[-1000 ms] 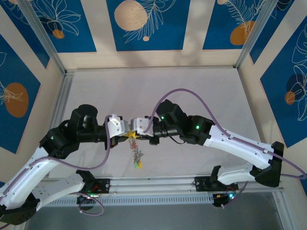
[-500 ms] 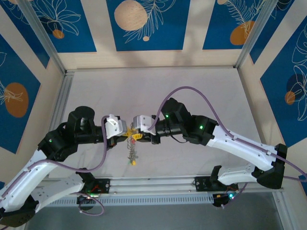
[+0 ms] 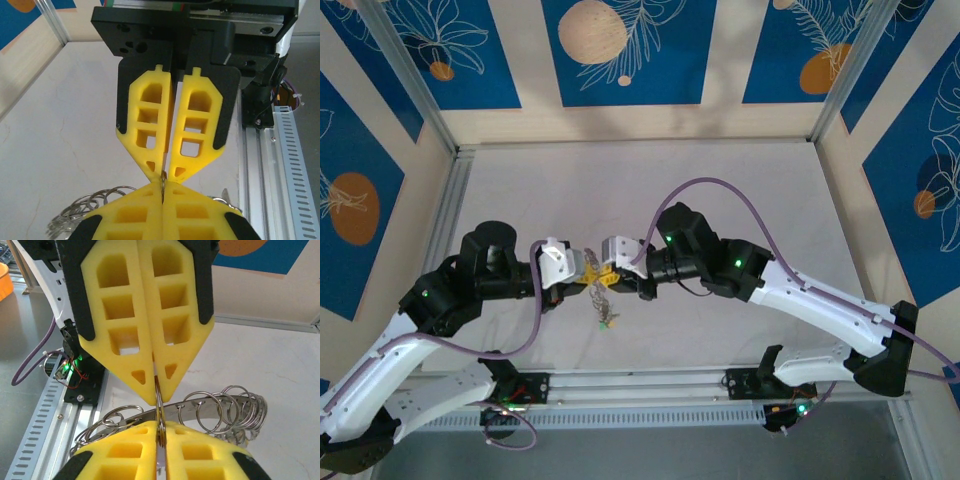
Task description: Put the keys on the keyring
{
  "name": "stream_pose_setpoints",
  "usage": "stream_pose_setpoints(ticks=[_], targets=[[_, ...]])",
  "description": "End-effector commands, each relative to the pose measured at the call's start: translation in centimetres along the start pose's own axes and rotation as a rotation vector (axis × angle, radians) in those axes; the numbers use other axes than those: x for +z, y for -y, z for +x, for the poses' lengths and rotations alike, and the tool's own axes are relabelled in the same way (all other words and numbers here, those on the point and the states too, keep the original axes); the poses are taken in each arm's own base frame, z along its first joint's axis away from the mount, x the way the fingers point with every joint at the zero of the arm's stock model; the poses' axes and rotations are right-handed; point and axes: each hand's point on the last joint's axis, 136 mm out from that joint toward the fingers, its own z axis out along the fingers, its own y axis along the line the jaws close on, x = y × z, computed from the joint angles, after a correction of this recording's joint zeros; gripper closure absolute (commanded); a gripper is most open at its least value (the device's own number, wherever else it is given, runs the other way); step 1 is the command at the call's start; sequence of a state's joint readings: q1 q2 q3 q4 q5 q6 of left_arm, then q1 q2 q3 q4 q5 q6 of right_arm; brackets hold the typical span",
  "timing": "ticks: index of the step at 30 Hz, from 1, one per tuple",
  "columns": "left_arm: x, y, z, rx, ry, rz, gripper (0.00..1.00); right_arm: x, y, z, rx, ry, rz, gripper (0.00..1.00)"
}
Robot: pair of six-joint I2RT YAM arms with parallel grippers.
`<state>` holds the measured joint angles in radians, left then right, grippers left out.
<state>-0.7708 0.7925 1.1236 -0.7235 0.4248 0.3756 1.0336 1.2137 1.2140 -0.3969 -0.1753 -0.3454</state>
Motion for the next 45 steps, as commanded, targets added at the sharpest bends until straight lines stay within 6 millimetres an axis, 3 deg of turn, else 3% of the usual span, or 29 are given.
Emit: stream_pose_setpoints(ticks=[1,13,24,32,40,45], targets=[[-1.0,0.2,-2.4,0.046,0.093,-0.004,1.00,-0.2,-0.4,0.2,0.027,0.008,-0.022,0.91],[-1.4,0.2,-2.6,0.055,0.094,-0.015,1.00,0.0,0.1,1.4,0.068,-0.010,-0.006,0.94],[-1.3,0.2,-2.3,0.053,0.088,-0.014,1.00,-0.3,0.3,2.0,0.107,-0.001,0.001,0.88],[-1.2,0.2,-2.2,0.051,0.084,-0.011,1.00,-0.5,0.3,1.6,0.109,0.023,-0.010,0.94],[-1.3,0.3,-2.2,0.055,0.083,-0.007,1.00,-1.7,-0.9,1.3,0.090,0.064,-0.031,0.76],[-1.3,0.6,-2.2,0.053,0.084,0.008,1.00,-2.9,-1.6,0.1,0.070,0.144,-0.037,0.57]])
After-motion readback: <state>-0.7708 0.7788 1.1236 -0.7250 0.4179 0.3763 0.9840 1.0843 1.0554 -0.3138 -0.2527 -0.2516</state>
